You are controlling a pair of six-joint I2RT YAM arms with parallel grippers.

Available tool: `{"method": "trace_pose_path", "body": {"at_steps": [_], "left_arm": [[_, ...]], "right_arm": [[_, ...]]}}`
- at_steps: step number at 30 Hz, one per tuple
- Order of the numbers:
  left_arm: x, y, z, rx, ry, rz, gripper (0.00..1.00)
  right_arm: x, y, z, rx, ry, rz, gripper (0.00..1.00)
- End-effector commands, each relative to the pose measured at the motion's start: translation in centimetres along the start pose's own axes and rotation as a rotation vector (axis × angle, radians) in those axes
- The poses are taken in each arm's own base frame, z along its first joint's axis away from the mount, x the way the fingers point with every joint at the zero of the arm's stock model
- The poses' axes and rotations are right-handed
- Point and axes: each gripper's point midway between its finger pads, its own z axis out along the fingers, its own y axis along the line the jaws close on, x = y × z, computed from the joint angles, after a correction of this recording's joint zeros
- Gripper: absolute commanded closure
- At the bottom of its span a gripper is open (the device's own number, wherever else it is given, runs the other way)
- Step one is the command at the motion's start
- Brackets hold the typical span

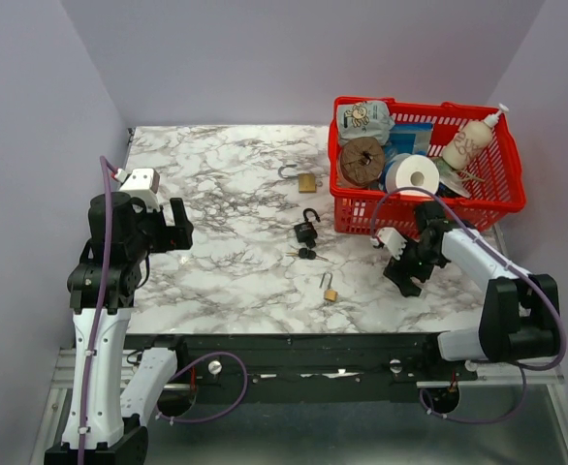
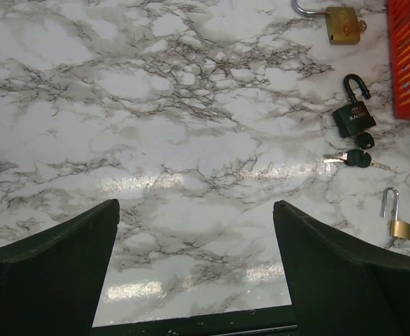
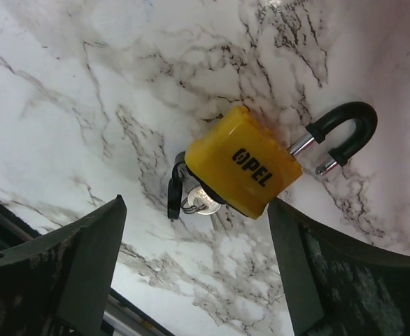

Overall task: Lock with the key
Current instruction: Pick up the lock from the center of the board.

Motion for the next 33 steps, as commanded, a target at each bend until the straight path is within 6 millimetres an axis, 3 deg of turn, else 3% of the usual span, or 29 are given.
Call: {"method": "trace_pose_path", "body": {"at_steps": [1,7,14,20,22,24,29,33], "left_arm": [[-1.0,-0.1,-0.2,0.009,-0.038,0.016,0.01],[-1.1,0.1,-0.4,-0.003,-0.048,0.028,0.01],[-1.0,0.2,-0.4,-0.008,-0.048,0.034,0.01],[-1.1,0.0,-0.4,0.005,-0.056,0.037,0.01],[-1.1,-0.1,-0.4,0.013,-0.055,0.036,0.01],[-1.2,-0.2,-0.5,0.016,-0.06,0.034,0.01],[-1.2,-0.1,-0.5,0.009,-0.063,0.02,0.01],[-1.5,0.2,-0.5,-0.015,-0.084,0.001,0.01]], "right_arm": [[-2.5,-1.4,0.2,-0.025,-0.074,-0.018,0.11],[-3.1,-0.3,1.1,-0.055,-0.07,-0.08,0.13],[-2.5,1.3,1.7,-0.028,-0.054,-0.144,0.3],[-2.1,3.1,2.0,0.042,-0.069,-0.322,0.36],[-2.7,3.2,1.8,0.062,-0.091,-0.327,0.33],[-3.1,3.5,1.5,0.035,-0.094,-0.254,0.19],[-4.7,3.9,0.9,-0.032,-0.09,-0.093,0.04],[-4.3,4.2,1.8,-0.037,-0.062,-0.037,0.05]]}}
